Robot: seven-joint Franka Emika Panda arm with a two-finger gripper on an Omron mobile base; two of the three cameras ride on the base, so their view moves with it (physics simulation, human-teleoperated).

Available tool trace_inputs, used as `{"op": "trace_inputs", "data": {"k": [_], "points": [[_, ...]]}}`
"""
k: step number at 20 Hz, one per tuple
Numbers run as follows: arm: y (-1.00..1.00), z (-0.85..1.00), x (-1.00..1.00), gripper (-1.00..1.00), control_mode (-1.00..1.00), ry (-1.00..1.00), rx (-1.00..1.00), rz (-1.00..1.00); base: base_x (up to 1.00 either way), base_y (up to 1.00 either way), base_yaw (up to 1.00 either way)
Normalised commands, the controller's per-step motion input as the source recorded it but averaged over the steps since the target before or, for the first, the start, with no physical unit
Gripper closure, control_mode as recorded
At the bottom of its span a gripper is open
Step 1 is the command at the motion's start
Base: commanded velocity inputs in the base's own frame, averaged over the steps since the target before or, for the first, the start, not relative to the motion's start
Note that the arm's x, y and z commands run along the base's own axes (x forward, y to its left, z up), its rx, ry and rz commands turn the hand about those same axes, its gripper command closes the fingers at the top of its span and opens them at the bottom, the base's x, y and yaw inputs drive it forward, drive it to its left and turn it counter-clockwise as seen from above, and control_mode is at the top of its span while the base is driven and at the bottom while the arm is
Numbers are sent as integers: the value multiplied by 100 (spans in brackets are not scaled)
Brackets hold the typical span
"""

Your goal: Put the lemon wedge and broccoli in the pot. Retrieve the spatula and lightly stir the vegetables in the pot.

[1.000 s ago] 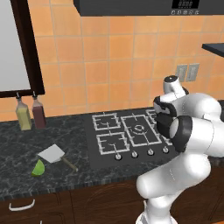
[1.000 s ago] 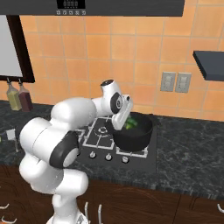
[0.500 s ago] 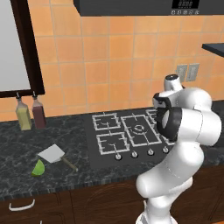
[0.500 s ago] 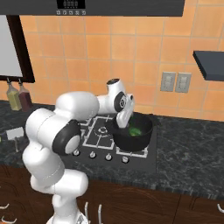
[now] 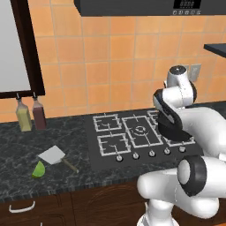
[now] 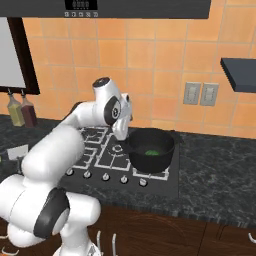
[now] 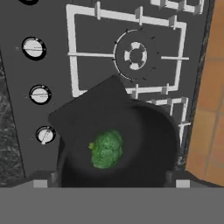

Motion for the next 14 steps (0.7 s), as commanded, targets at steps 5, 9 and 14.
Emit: {"op": "trace_inputs", "data": {"k": [5,9,14], "points": [[100,3,-87,-100,-100,0,-9,34,0,0,0],[100,3,-54,-100,-100,0,-10,52,0,0,0],[100,10,-38,-100,-100,10,-1,58,0,0,0]]}}
